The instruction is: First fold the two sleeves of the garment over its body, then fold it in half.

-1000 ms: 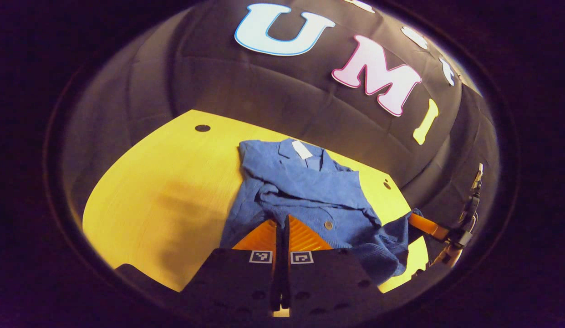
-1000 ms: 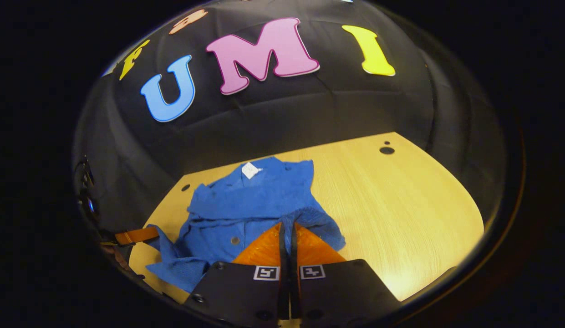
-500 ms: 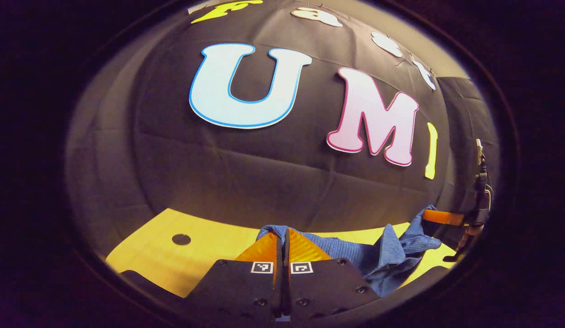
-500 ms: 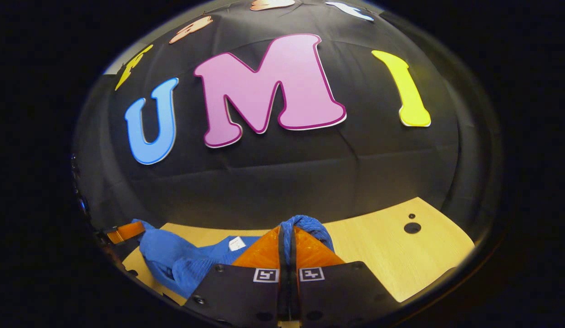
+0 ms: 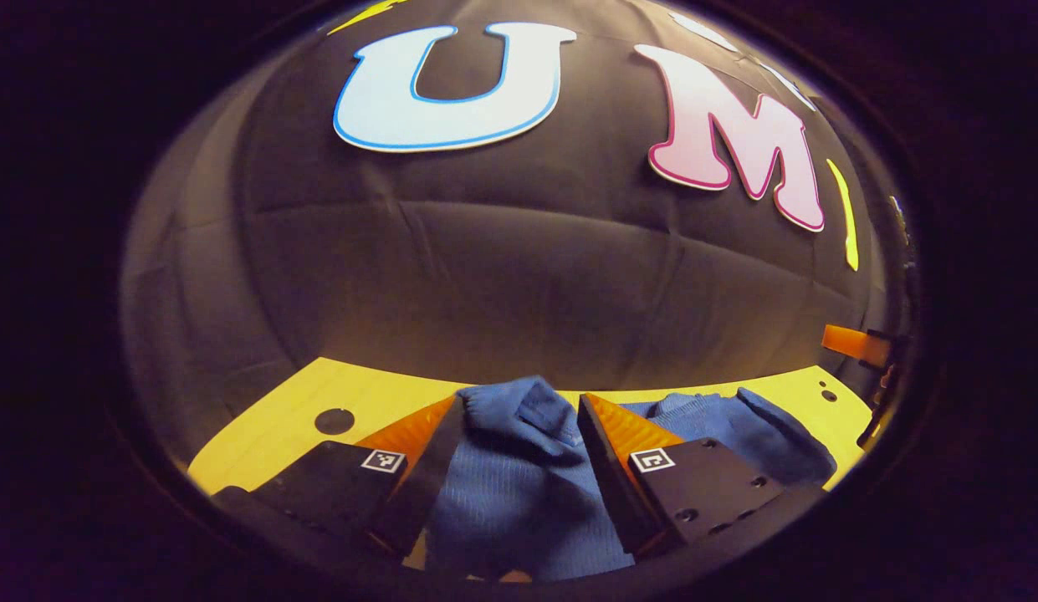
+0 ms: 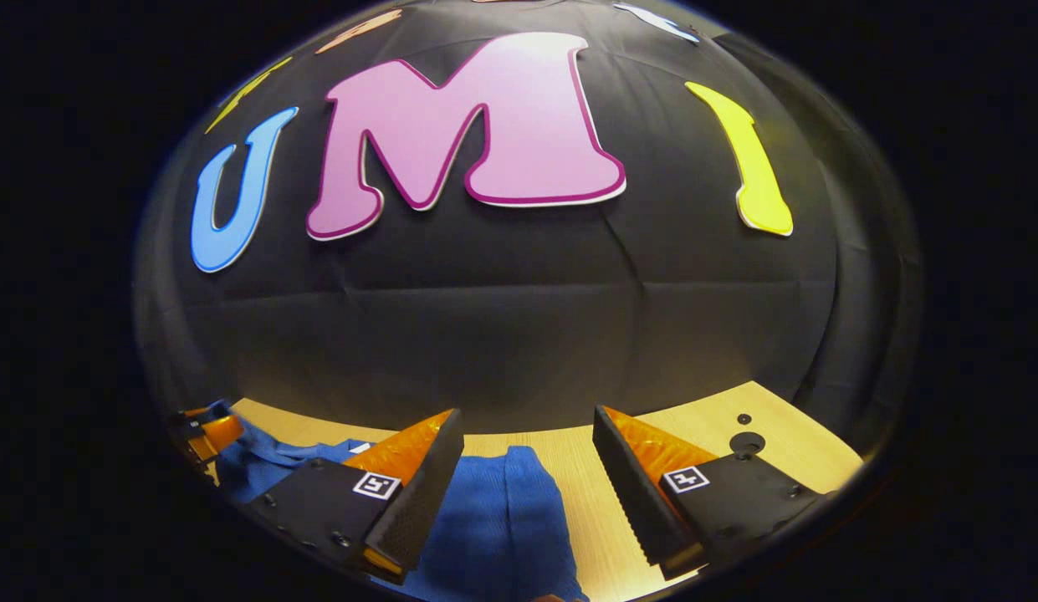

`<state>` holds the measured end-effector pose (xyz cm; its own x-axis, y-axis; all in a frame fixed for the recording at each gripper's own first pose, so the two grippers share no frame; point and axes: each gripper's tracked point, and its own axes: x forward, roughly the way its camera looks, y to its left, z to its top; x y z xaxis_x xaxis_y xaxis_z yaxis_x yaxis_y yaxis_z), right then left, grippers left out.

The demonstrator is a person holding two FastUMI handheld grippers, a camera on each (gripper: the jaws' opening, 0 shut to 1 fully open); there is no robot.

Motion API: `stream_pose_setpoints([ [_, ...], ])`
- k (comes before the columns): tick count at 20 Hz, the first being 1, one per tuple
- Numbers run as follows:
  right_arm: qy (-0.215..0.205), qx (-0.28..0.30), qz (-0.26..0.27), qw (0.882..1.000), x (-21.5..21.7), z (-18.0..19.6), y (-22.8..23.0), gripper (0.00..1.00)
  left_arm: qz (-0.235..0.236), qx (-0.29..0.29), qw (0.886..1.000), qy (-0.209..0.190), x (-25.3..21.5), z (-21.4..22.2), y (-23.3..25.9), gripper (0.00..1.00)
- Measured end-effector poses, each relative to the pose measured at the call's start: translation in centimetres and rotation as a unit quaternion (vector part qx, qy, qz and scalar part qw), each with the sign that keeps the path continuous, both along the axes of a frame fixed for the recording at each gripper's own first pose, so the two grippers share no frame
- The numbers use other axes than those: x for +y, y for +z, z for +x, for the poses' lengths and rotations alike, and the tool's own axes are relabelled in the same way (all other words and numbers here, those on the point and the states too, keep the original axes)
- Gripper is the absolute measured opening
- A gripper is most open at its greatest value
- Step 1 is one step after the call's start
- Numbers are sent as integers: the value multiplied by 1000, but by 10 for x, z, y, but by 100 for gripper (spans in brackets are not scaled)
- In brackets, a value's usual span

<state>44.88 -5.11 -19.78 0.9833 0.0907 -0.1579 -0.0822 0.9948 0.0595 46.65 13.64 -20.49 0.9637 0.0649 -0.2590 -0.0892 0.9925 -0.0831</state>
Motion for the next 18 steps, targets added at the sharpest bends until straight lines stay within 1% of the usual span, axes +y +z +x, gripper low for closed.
stream_pose_setpoints([
  [2,-1,-25,-11,1000,-5,-28,21,98,15,-21,1000,6,-4,-29,32,83],
  [4,1,-40,-19,999,-5,-70,40,98,26,-35,999,24,-4,-74,62,83],
  [5,3,-50,-19,999,-4,-92,53,98,22,-45,998,29,-8,-100,77,83],
  [7,10,-66,-14,998,0,-138,80,98,13,-78,997,16,-23,-157,106,83],
  [8,13,-76,-13,997,1,-160,95,97,11,-107,994,15,-27,-186,123,82],
  [9,15,-90,-18,996,2,-183,113,97,15,-117,993,11,-34,-216,137,82],
  [10,17,-110,-25,993,2,-205,132,97,26,-125,992,10,-37,-256,148,80],
  [11,16,-116,-30,993,1,-228,145,97,40,-126,991,18,-37,-288,157,80],
  [13,21,-111,-38,993,8,-291,166,96,55,-122,990,35,-34,-345,175,80],
  [14,23,-107,-35,993,11,-317,172,96,49,-119,991,36,-38,-370,184,80],
  [16,39,-109,-14,993,25,-365,185,96,32,-142,989,33,-45,-412,207,80],
  [17,50,-106,-13,993,31,-386,188,87,33,-156,987,35,-47,-428,215,80],
  [18,68,-98,-18,993,40,-403,187,96,40,-162,985,38,-44,-443,216,79],
])
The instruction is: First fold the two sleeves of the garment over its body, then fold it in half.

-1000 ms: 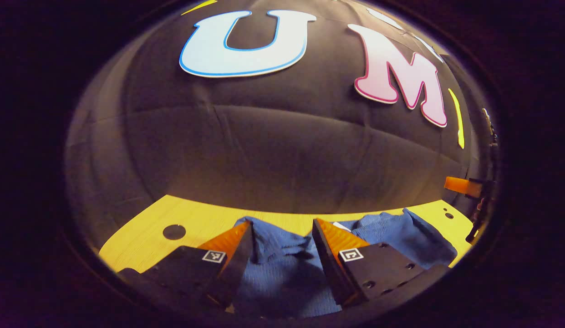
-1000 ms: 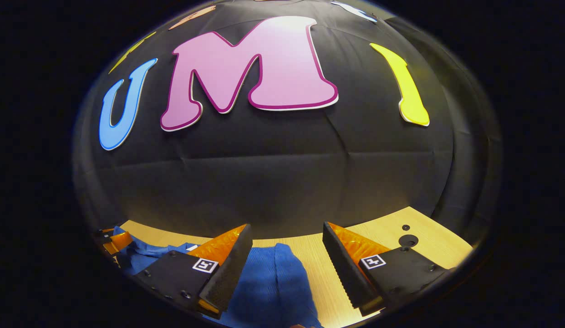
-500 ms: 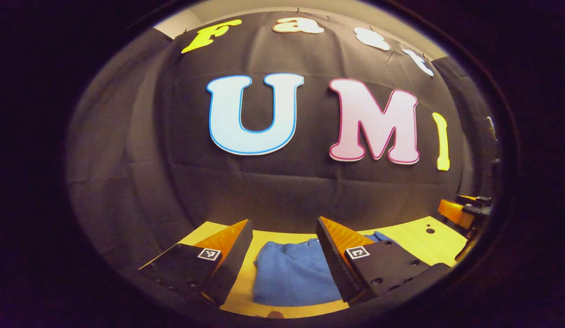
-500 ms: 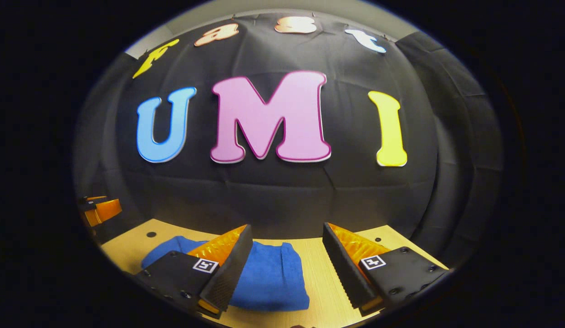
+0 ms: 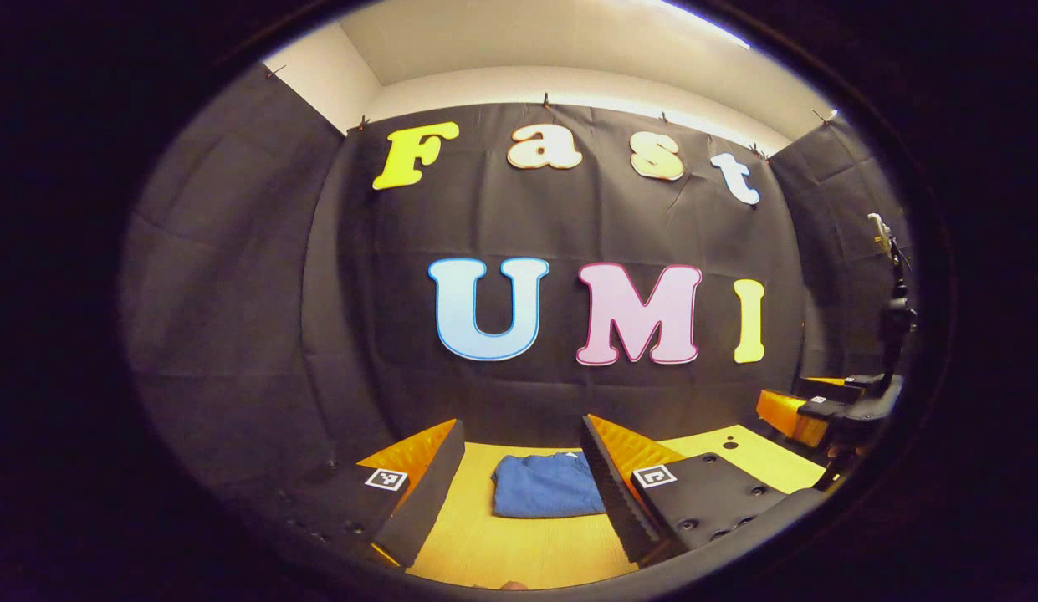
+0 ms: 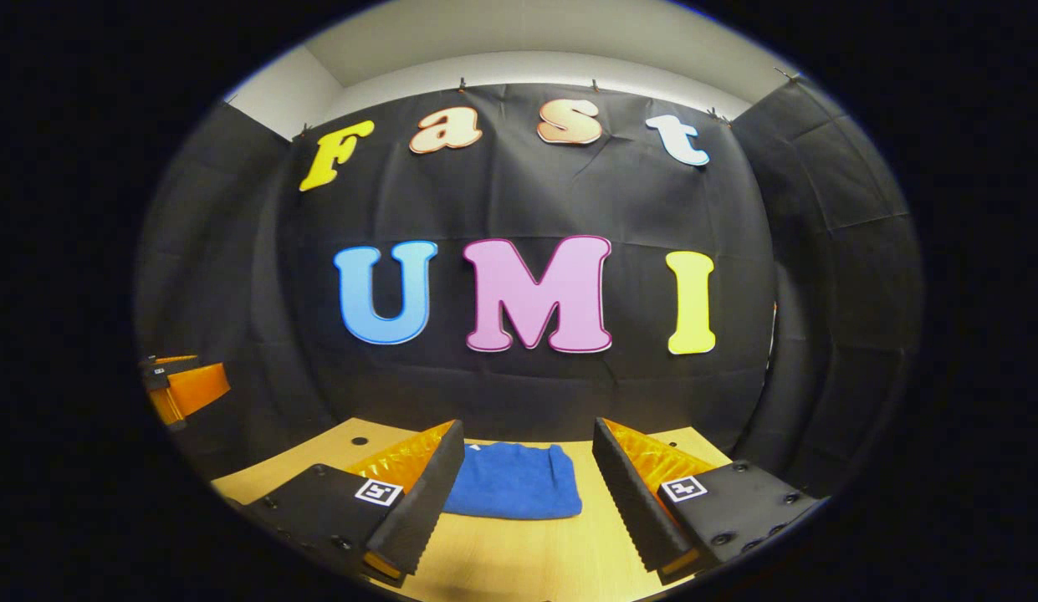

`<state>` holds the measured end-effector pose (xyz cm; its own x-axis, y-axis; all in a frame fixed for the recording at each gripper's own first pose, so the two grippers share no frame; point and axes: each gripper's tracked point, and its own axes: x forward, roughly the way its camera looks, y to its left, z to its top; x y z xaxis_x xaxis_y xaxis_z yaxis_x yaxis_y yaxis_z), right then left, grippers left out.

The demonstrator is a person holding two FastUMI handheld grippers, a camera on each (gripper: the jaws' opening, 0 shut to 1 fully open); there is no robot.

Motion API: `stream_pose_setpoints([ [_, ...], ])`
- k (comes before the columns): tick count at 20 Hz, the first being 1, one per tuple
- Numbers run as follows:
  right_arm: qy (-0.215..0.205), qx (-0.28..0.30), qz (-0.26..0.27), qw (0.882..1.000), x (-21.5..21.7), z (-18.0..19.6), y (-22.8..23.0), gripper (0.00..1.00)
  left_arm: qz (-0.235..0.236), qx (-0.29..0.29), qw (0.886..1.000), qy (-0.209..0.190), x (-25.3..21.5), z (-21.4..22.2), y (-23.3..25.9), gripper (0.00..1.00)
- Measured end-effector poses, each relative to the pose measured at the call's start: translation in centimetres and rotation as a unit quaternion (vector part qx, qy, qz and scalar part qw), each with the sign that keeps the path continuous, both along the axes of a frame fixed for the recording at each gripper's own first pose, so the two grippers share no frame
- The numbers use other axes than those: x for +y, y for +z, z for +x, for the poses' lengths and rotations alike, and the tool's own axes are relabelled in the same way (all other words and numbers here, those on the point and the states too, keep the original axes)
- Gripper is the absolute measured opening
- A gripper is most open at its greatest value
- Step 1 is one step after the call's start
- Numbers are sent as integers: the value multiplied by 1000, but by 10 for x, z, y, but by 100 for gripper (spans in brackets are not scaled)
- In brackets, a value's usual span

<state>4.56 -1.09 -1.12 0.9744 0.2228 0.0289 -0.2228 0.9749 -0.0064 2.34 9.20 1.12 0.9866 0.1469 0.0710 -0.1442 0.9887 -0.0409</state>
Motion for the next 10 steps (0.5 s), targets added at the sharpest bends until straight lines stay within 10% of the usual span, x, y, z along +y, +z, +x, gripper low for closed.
stream_pose_setpoints([
  [10,27,-24,4,999,35,-78,22,99,-3,6,999,-40,-19,-62,-13,80],
])
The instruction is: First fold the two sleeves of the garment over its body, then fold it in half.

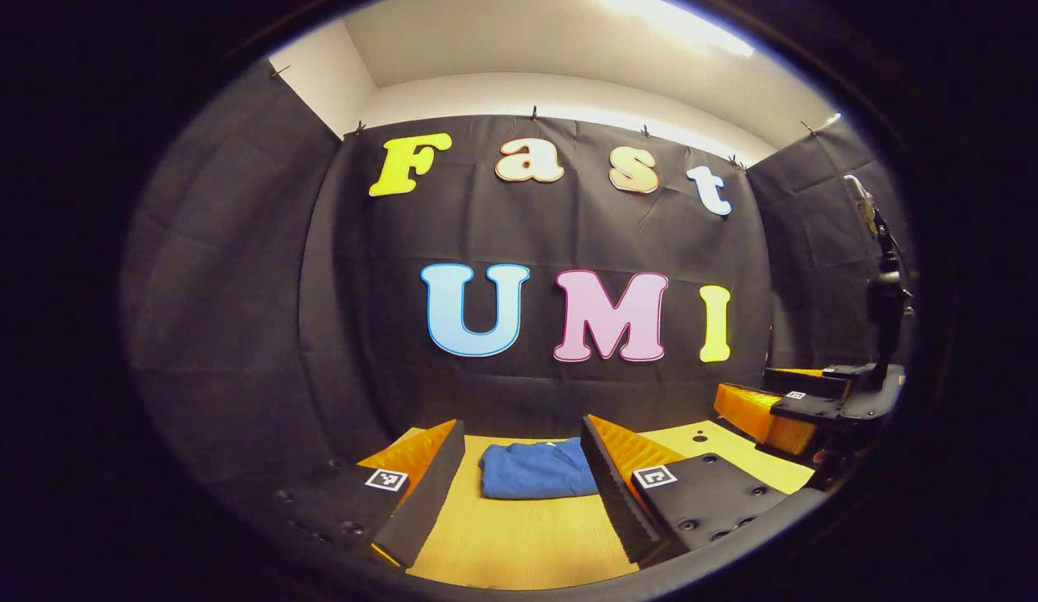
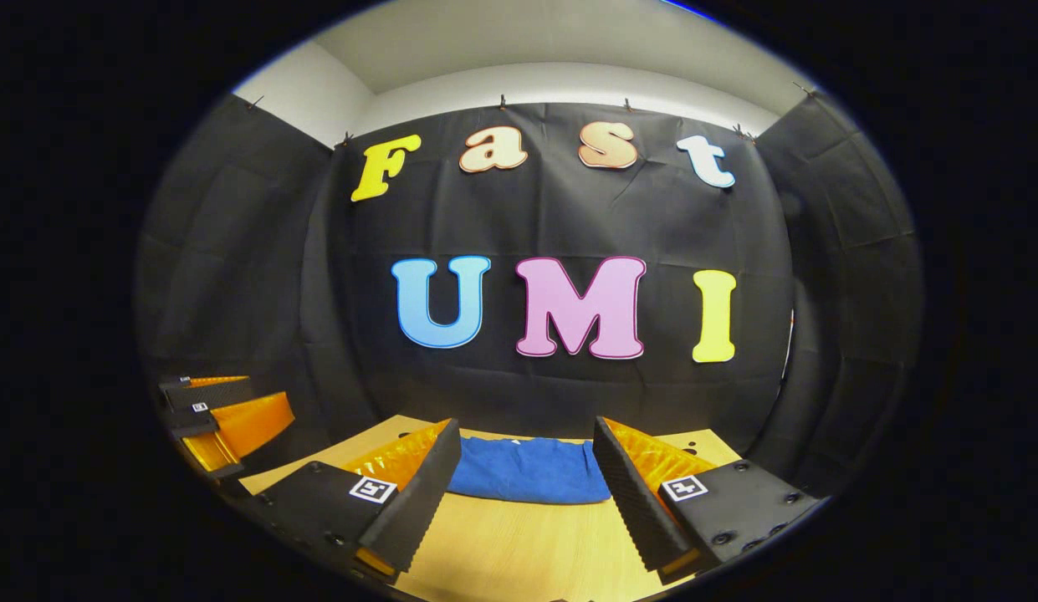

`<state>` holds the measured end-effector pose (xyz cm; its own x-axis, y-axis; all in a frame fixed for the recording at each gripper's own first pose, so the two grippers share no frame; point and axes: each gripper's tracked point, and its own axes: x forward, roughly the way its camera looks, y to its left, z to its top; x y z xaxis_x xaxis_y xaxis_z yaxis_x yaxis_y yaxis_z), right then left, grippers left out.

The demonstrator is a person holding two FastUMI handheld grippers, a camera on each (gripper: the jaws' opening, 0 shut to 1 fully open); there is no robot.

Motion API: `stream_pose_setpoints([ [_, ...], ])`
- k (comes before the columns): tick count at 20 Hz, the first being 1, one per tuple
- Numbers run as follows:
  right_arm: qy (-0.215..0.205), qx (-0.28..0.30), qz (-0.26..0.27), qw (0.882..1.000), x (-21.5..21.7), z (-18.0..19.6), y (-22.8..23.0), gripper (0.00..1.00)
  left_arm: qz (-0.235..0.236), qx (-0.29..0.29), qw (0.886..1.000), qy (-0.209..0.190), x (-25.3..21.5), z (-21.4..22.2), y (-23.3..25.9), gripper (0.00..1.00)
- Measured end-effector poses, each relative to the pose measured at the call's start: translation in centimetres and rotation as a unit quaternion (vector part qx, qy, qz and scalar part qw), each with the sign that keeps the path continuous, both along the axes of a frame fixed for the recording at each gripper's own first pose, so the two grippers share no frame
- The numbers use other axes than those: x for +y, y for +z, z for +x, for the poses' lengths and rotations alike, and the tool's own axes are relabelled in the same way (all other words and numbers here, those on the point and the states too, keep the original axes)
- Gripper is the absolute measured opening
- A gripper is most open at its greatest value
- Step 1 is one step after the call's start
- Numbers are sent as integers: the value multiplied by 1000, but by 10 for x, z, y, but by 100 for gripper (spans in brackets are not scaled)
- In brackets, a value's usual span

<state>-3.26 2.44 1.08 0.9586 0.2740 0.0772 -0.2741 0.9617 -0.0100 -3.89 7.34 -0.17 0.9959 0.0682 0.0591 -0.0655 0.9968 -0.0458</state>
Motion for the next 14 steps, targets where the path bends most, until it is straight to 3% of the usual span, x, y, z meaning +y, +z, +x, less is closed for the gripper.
stream_pose_setpoints([
  [4,11,-7,20,1000,10,-10,10,99,21,-10,1000,6,1,-3,11,80],
  [9,22,-26,34,999,18,-18,23,99,-5,-7,1000,-11,-7,-9,4,80],
  [10,24,-27,37,999,19,-20,24,91,-11,-5,1000,-10,-7,-10,2,80],
  [12,22,-26,38,999,18,-21,23,90,-18,-6,1000,-14,-9,-13,0,82],
  [13,20,-22,36,999,19,-22,22,90,-17,-2,1000,-12,-7,-15,-1,80],
  [14,22,-19,35,999,20,-24,20,99,-17,1,1000,-9,-5,-15,-1,80],
])
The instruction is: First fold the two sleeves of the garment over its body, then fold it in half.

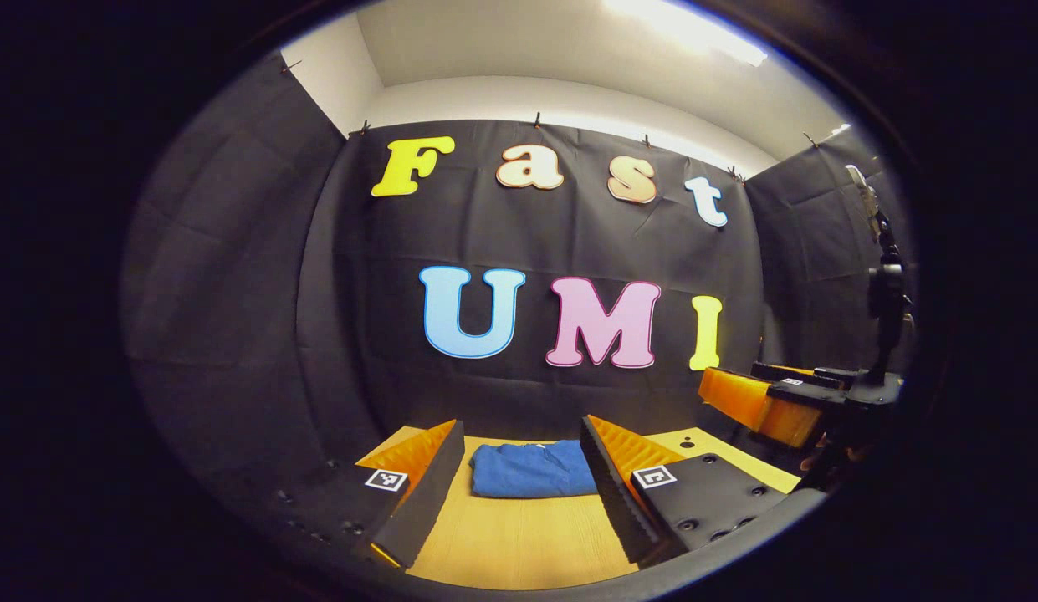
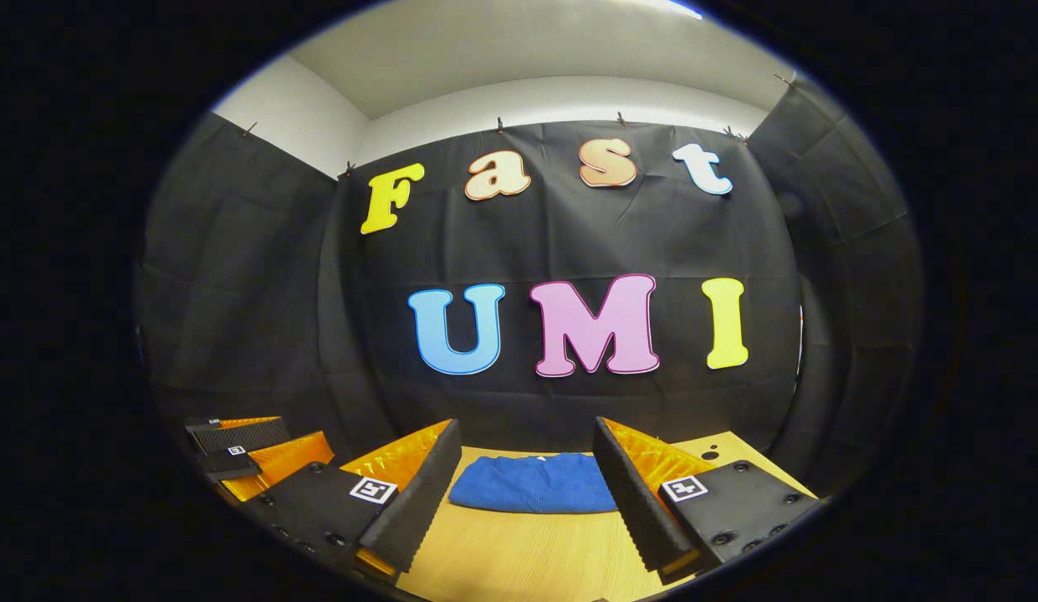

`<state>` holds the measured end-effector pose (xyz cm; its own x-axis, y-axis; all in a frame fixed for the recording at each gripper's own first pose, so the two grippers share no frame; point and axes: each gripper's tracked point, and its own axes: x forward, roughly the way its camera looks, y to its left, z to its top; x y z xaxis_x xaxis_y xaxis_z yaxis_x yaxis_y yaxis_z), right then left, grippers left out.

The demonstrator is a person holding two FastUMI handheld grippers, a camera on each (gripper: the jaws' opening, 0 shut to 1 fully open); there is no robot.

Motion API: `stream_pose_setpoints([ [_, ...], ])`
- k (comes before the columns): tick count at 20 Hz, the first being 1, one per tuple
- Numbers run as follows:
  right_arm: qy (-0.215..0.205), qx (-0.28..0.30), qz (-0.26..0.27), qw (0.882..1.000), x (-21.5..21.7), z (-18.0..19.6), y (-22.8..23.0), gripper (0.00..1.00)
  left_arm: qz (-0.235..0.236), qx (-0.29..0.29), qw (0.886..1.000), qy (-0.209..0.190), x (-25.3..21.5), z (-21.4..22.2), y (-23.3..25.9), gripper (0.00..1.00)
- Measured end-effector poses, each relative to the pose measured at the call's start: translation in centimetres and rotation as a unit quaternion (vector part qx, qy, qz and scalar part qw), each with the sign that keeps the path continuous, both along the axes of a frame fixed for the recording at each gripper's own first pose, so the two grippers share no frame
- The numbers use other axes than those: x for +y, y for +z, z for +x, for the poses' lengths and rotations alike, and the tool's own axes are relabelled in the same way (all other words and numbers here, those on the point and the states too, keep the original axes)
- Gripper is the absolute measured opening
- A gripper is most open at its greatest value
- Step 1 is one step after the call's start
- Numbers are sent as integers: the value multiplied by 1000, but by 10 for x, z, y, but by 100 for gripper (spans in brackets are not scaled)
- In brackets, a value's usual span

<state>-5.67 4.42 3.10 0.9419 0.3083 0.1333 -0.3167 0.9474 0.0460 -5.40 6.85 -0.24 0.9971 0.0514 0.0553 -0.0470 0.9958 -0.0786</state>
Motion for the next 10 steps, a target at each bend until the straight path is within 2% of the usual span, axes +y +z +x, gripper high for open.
stream_pose_setpoints([
  [1,0,1,-1,1000,1,-1,-1,91,0,0,1000,1,2,-1,1,80],
  [4,-6,-1,-10,1000,-1,-3,-2,91,-9,4,1000,-3,4,-5,-5,80],
  [5,-10,0,-11,1000,-2,-3,-3,99,-14,6,1000,-4,6,-5,-7,80],
  [6,-11,2,-11,1000,-2,-2,-5,91,-18,8,1000,-6,6,-2,-10,80],
  [10,-15,12,-11,1000,-5,-2,-6,90,-12,9,1000,-4,13,4,-8,80],
])
